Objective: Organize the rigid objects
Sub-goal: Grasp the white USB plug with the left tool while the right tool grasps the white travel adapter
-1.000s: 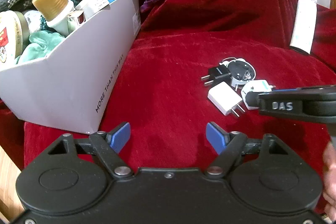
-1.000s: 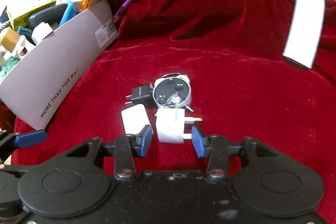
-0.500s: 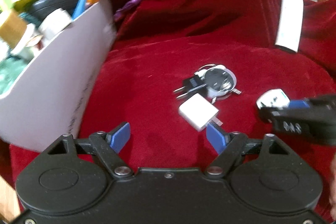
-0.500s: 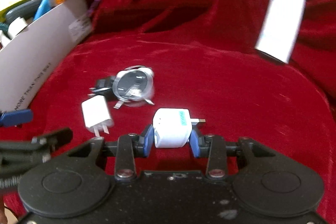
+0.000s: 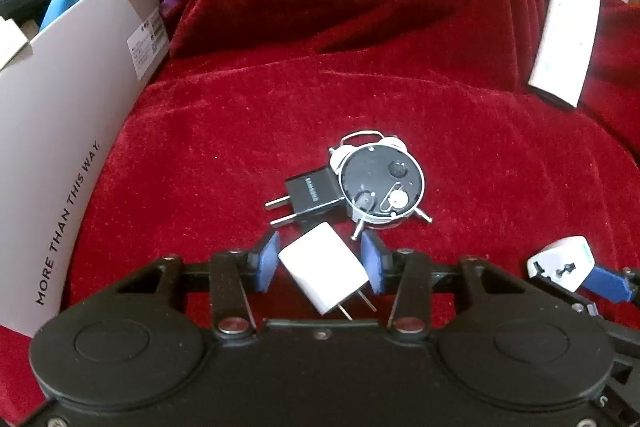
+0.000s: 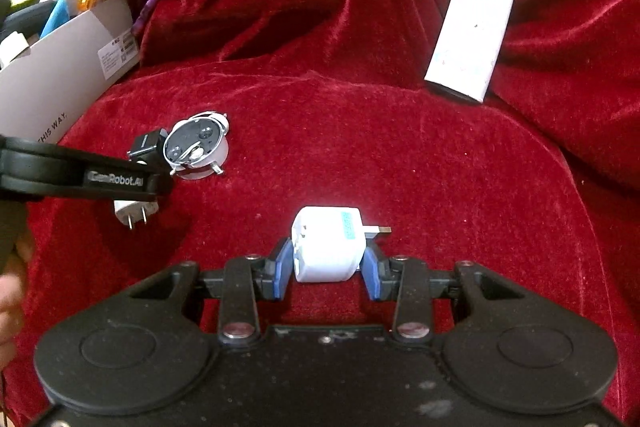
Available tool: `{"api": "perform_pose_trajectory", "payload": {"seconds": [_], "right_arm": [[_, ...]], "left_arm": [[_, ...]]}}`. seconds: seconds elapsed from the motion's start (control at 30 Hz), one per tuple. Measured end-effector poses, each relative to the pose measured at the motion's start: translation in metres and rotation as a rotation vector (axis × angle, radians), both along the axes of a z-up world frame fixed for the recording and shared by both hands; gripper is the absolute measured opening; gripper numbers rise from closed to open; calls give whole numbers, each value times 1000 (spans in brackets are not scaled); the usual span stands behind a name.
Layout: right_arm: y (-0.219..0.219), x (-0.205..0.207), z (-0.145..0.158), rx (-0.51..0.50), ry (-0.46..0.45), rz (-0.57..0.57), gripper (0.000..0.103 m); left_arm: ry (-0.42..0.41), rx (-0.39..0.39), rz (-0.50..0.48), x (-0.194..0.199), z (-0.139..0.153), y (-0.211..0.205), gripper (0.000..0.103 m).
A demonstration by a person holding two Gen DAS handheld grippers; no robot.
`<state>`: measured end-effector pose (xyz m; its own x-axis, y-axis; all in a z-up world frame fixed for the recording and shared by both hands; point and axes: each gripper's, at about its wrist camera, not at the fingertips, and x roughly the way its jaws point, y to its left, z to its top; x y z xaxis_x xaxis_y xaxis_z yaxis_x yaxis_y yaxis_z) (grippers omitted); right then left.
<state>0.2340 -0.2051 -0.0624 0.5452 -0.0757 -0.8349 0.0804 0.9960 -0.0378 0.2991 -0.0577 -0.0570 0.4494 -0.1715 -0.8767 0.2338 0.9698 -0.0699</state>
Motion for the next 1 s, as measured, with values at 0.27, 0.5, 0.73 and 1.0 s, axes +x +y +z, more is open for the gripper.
{"api": "perform_pose_trajectory", "payload": {"seconds": [0.27,0.5,0.73,1.0], "right_arm": [[-3,-2,-1,15,-9,1,37],[-7,3,-6,25,-10,-14,44],[-7,-2,12,45,-35,-14,40],[-6,-23,46,54,-67,-4,40]], "left_arm": [[-10,17,-42,-20,12,12,41],[-4,33,-57,-38,12,20,41],[-5,15,-54,-48,22,25,40],[-42,-5,-59,-68,47,32,36]]}}
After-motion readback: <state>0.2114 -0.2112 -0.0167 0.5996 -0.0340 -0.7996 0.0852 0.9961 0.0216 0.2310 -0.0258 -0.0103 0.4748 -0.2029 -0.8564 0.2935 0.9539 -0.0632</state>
